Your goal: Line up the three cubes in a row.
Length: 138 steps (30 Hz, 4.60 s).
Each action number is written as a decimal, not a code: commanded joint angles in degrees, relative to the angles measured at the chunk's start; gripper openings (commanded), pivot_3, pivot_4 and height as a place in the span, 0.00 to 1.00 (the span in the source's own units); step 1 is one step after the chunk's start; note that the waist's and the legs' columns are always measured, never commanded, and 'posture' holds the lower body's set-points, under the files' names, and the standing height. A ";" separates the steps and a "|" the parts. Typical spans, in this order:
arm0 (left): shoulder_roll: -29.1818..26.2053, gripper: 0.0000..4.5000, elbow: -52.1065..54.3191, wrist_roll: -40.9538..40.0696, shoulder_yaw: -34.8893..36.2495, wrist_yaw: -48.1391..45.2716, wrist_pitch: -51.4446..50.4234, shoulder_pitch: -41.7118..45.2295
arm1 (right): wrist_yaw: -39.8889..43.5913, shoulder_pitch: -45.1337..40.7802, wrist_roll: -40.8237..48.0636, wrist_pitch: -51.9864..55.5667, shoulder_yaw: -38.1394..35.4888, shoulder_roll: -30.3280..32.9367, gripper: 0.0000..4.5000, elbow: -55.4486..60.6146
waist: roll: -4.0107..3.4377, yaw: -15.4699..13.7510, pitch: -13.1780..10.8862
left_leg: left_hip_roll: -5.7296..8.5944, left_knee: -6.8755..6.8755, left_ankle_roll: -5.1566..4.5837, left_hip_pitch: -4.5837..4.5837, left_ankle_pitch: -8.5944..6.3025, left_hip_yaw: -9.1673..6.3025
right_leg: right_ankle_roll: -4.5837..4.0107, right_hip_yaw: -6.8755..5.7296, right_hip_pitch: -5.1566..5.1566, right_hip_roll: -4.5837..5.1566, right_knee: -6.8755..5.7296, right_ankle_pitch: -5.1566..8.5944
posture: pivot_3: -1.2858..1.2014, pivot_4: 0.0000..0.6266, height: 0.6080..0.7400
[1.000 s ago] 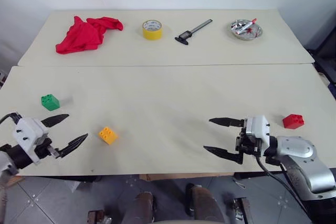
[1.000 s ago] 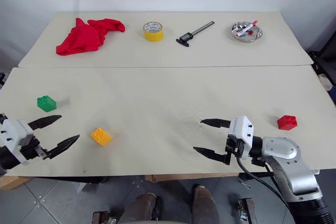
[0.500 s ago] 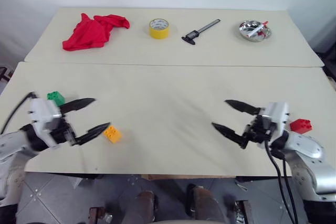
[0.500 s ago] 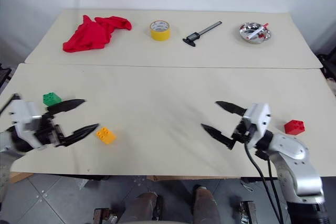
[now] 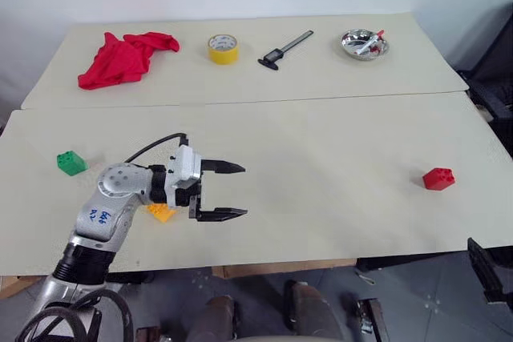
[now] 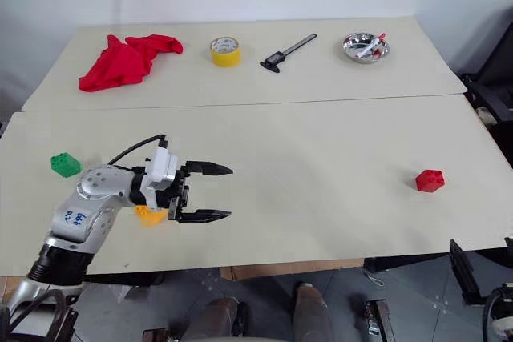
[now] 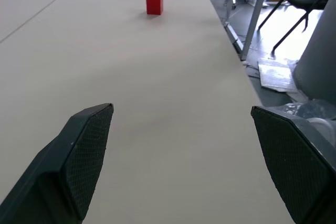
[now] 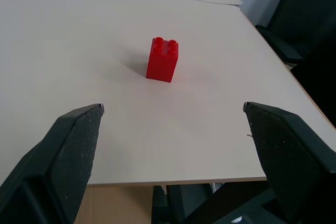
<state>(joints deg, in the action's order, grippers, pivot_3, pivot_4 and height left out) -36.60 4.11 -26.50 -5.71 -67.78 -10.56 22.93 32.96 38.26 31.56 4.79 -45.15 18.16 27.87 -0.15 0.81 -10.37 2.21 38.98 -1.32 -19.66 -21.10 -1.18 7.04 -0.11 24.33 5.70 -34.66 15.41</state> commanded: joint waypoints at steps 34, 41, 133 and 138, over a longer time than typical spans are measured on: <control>-0.51 1.00 3.01 0.93 6.19 4.70 0.21 -3.59 | -9.01 -37.75 -2.78 35.36 14.94 25.56 0.42 -19.02 | -0.03 -2.04 0.03 | 0.10 0.18 0.09 -0.67 0.08 0.31 | 0.20 0.27 0.71 -0.07 -0.08 -0.12 | 0.52 0.24 1.00; -1.79 1.00 3.93 0.06 8.61 5.03 -0.37 -5.02 | 16.71 -48.44 2.90 29.25 26.13 32.72 0.33 -13.96 | -0.07 -0.85 0.02 | 0.10 0.20 0.09 -0.66 0.08 0.43 | 0.22 0.36 0.77 -0.08 -0.14 -0.13 | 0.52 0.24 1.00; 9.12 0.44 -10.59 7.16 39.28 72.58 -13.62 -5.21 | 44.79 -60.80 4.01 -3.01 49.71 4.78 1.00 -19.22 | 0.77 -0.71 0.34 | 0.16 1.12 0.22 -1.26 -0.17 0.05 | 0.07 -1.21 1.15 0.64 -0.73 -0.08 | 0.52 0.24 1.00; 8.21 0.33 -5.93 0.64 41.13 59.20 -6.80 -7.18 | 44.37 -60.57 2.97 -4.17 48.20 5.87 1.00 -19.99 | 0.77 -0.71 0.34 | 0.18 1.13 0.22 -1.26 -0.17 0.05 | 0.07 -1.21 1.15 0.70 -0.73 -0.08 | 0.52 0.24 1.00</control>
<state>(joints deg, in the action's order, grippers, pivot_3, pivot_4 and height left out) -26.38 -6.58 -22.67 33.85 -2.24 -21.55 16.04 77.81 -22.56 34.35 1.82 4.58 23.29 6.71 0.61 0.11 -10.03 2.38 40.10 -1.10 -20.93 -21.27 -1.14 7.10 -1.33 25.48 6.45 -35.37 15.32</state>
